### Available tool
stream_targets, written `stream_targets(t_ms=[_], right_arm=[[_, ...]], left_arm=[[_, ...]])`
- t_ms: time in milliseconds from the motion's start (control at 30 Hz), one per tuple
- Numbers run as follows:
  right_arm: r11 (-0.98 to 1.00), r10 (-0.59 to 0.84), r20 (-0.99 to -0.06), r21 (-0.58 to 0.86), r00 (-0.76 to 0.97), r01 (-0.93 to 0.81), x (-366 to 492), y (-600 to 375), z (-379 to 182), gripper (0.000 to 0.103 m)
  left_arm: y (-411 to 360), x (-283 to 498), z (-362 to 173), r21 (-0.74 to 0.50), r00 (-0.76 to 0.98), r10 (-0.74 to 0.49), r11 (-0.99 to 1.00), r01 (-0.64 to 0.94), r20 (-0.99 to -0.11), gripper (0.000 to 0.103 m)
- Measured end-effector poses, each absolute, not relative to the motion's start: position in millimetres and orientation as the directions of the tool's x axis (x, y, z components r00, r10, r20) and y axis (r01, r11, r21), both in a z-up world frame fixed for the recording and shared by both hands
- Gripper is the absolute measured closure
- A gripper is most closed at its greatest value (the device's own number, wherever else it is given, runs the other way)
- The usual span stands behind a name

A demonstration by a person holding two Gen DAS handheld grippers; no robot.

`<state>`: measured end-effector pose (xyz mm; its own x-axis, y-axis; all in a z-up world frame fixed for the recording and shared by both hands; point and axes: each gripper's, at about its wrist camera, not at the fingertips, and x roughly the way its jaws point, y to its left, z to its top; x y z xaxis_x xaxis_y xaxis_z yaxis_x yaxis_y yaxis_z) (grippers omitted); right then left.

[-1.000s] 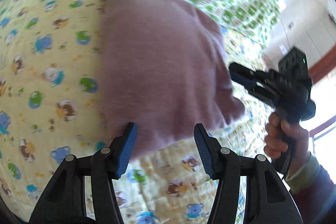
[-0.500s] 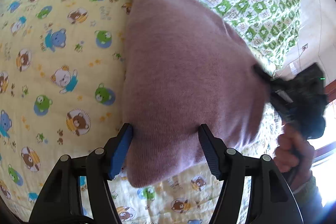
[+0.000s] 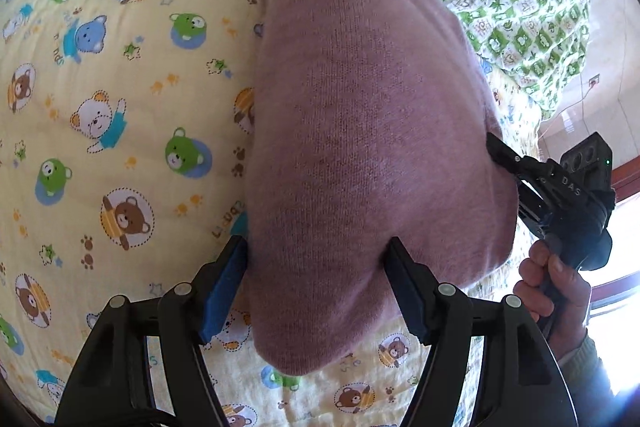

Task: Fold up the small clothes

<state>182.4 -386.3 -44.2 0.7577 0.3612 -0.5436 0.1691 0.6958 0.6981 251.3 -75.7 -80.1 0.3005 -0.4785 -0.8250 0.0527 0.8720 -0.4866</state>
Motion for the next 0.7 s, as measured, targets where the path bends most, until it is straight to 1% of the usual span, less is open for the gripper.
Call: stream_targets(t_ms=[100, 200, 267, 300, 333, 367, 433, 567, 600, 667, 700], right_arm=[[0.687, 0.368, -0.532, 0.708, 0.762, 0.163, 180.0, -384.1, -39.8, 0.083], [0.712, 0.349, -0.541, 0.684, 0.765, 0.158, 177.7, -381.3, -25.4, 0.074], [0.720, 0.331, -0.534, 0.676, 0.778, 0.157, 173.6, -382.6, -18.4, 0.063], [0.723, 0.321, -0.530, 0.673, 0.785, 0.158, 172.5, -383.7, -15.8, 0.059], [0.723, 0.312, -0.525, 0.672, 0.792, 0.160, 172.1, -385.0, -13.5, 0.054], [0.722, 0.309, -0.521, 0.673, 0.795, 0.161, 172.8, -386.1, -13.0, 0.052], [0.717, 0.307, -0.524, 0.676, 0.795, 0.169, 176.7, -388.9, -15.2, 0.052], [0.706, 0.303, -0.537, 0.681, 0.787, 0.192, 191.3, -393.8, -23.1, 0.052], [0.705, 0.302, -0.538, 0.682, 0.787, 0.196, 194.9, -394.3, -24.3, 0.052], [0.698, 0.306, -0.532, 0.689, 0.789, 0.194, 202.3, -395.8, -25.8, 0.052], [0.700, 0.304, -0.531, 0.687, 0.791, 0.193, 205.3, -396.1, -25.9, 0.052]], left_arm=[[-73.9, 253.5, -71.0, -0.478, 0.322, -0.472, 0.876, 0.063, -0.821, 0.033], [-67.1, 262.4, -54.5, -0.485, 0.358, -0.475, 0.872, 0.068, -0.804, 0.032], [-61.3, 274.7, -43.6, -0.493, 0.383, -0.476, 0.868, 0.060, -0.791, 0.030], [-59.5, 282.0, -40.4, -0.495, 0.390, -0.474, 0.867, 0.054, -0.789, 0.028], [-58.2, 290.5, -37.4, -0.494, 0.395, -0.470, 0.868, 0.045, -0.790, 0.027], [-56.6, 301.3, -35.0, -0.494, 0.401, -0.465, 0.869, 0.034, -0.789, 0.027], [-54.8, 320.9, -32.9, -0.494, 0.411, -0.457, 0.869, 0.017, -0.789, 0.024], [-47.6, 365.1, -32.4, -0.519, 0.427, -0.459, 0.854, -0.029, -0.779, 0.024], [-45.7, 375.6, -33.5, -0.528, 0.436, -0.460, 0.848, -0.040, -0.773, 0.027], [-45.3, 395.2, -37.0, -0.521, 0.452, -0.442, 0.851, -0.061, -0.775, 0.043], [-42.9, 404.8, -40.8, -0.526, 0.454, -0.442, 0.848, -0.071, -0.774, 0.066]])
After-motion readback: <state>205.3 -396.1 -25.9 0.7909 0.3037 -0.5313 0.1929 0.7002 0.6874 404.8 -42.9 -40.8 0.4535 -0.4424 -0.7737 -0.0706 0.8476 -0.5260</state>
